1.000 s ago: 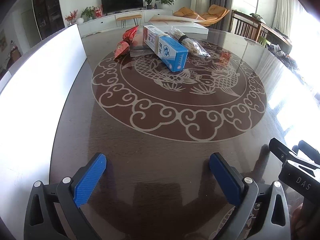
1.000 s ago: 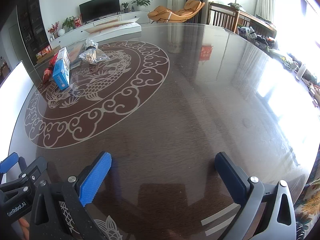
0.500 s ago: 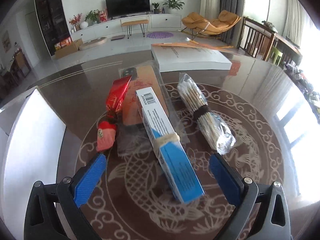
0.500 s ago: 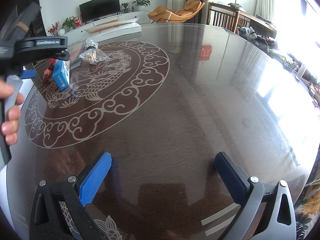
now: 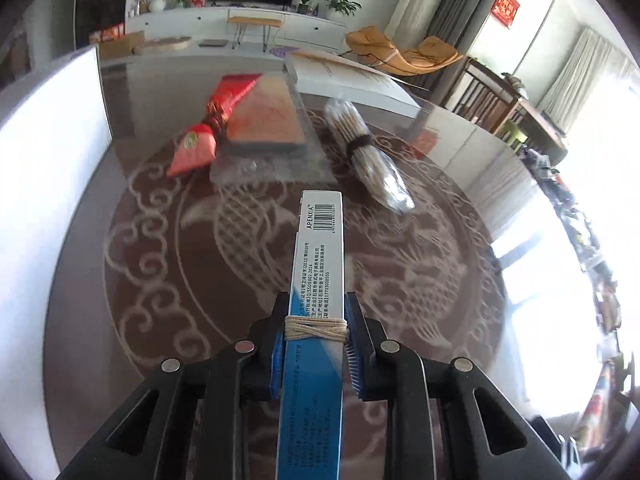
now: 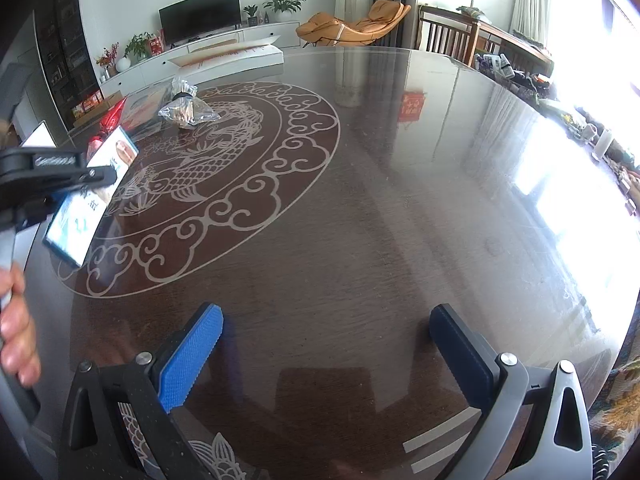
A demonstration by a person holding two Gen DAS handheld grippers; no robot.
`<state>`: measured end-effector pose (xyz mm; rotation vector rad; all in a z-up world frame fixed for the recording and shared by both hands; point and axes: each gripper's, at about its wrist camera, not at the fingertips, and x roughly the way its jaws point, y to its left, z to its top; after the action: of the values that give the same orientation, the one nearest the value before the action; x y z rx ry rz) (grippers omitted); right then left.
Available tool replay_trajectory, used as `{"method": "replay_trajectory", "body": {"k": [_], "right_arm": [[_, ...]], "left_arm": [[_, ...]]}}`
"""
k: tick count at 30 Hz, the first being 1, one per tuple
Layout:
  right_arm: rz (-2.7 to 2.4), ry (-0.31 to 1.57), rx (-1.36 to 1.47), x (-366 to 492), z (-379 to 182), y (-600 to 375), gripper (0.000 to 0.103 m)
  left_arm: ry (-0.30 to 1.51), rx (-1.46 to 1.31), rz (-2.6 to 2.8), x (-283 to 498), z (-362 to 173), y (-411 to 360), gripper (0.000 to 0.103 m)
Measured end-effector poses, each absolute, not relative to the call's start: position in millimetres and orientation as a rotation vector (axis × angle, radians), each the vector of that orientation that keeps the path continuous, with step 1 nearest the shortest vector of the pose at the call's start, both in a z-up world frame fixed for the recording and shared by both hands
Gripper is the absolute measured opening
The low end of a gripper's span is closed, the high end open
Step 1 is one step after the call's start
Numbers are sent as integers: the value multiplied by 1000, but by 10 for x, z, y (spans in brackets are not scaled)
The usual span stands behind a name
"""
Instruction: Organize objects
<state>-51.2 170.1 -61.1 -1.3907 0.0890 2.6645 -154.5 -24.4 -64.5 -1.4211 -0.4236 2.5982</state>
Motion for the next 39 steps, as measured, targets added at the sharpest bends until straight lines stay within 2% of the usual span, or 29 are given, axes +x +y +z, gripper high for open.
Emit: {"method": "replay_trajectory", "body": {"k": [6, 8, 11, 20, 24, 26, 39], "right_arm": [[2665, 88, -1389, -508, -609, 1696, 103], [2665, 88, -1389, -509, -609, 1696, 103], [2665, 88, -1389, -509, -610, 1696, 103], [2666, 87, -1389, -511, -612, 1695, 103], [2666, 88, -1389, -510, -613, 1694, 103], [2666, 88, -1389, -512, -611, 1696, 103], [2666, 88, -1388, -513, -613, 1694, 103]], "left_arm": [[-364, -1464, 2579, -1180, -676, -332, 29], [-328, -1477, 2636, -1174, -641, -423, 40], [-290, -1472, 2704, -1138, -593, -552, 74], [-64, -1532, 2696, -1145, -780, -415, 76], [31, -1515, 2735, -1122, -835, -323, 91], [6, -1532, 2748, -1126, -851, -361, 103], [-49, -1501, 2830, -1113, -848, -461, 103]]}}
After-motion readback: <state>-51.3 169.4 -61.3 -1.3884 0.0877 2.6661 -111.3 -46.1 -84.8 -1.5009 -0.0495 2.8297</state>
